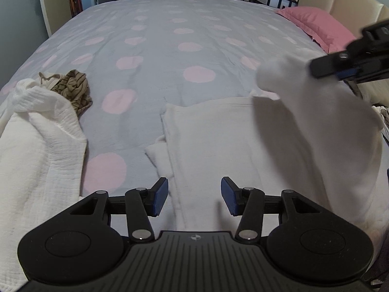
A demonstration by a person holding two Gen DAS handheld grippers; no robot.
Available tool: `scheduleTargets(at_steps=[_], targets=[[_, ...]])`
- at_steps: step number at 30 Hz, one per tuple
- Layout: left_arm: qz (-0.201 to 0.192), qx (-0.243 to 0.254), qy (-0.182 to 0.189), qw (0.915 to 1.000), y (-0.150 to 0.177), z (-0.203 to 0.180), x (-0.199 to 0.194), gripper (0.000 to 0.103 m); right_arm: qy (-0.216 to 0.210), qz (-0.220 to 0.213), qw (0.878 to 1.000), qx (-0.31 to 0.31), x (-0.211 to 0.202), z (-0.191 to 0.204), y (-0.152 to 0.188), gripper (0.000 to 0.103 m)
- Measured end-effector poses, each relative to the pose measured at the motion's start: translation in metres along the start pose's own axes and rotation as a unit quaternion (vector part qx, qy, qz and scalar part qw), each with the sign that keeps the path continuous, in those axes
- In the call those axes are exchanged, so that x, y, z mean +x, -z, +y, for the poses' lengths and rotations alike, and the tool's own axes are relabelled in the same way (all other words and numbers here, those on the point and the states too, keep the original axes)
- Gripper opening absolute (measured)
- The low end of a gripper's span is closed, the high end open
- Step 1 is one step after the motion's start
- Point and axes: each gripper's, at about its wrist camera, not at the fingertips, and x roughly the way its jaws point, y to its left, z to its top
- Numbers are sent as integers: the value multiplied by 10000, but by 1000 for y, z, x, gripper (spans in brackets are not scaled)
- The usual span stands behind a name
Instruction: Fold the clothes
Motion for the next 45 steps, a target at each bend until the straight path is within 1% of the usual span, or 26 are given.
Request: scheduleTargets(at_steps=[1, 4, 8, 12, 14, 16, 18, 22, 24, 27, 30, 32, 33, 35, 37, 42, 45], targets=[[1, -2, 9, 10000, 0, 2, 0, 40, -39, 50, 10000, -18, 10, 6, -1, 17], [2, -1, -4, 10000, 0, 7, 0, 38, -154, 235, 9996, -7, 42, 18, -2, 17], [18, -20, -27, 10000, 1, 13, 1, 37, -230, 495, 9985, 22, 83, 27, 1, 17], [65, -33, -41, 10000, 2, 17, 3, 37, -46, 687, 9976, -31, 119, 24, 7, 17], [81, -25, -46, 10000, 2, 18, 3, 37, -18, 789, 9969, 15, 131, 20, 10, 17], [94, -12, -51, 9999, 3, 18, 3, 37, -21, 852, 9964, 30, 139, 19, 12, 20], [99, -5, -52, 9999, 3, 18, 2, 37, -38, 828, 9965, -37, 140, 21, 12, 24], [54, 30, -9, 10000, 3, 15, -1, 37, -32, 655, 9975, -244, 126, 31, 7, 40], [17, 70, -31, 10000, 2, 13, -3, 37, 30, 548, 9978, -381, 113, 34, 6, 42], [-74, 29, -40, 10000, 2, 12, -10, 37, 216, 438, 9977, -475, 95, 28, 7, 42], [-171, -74, -70, 9998, 2, 15, -19, 37, 520, 409, 9965, -506, 79, 18, 14, 38], [-236, -140, -120, 9996, 2, 18, -25, 37, 638, 486, 9952, -557, 75, 12, 21, 32], [-264, -174, -139, 9994, 3, 20, -28, 37, 692, 534, 9944, -590, 74, 10, 26, 26], [-311, -237, -171, 9991, 4, 22, -32, 37, 765, 634, 9928, -671, 75, 10, 37, 24], [-343, -272, -186, 9989, 5, 24, -36, 37, 719, 801, 9911, -784, 78, 15, 52, 23], [-310, -239, -98, 9992, 8, 23, -35, 37, 382, 1192, 9859, -1109, 93, 33, 92, 23], [-255, -127, 18, 9996, 12, 18, -34, 37, 382, 1387, 9831, -1129, 106, 35, 114, 23]])
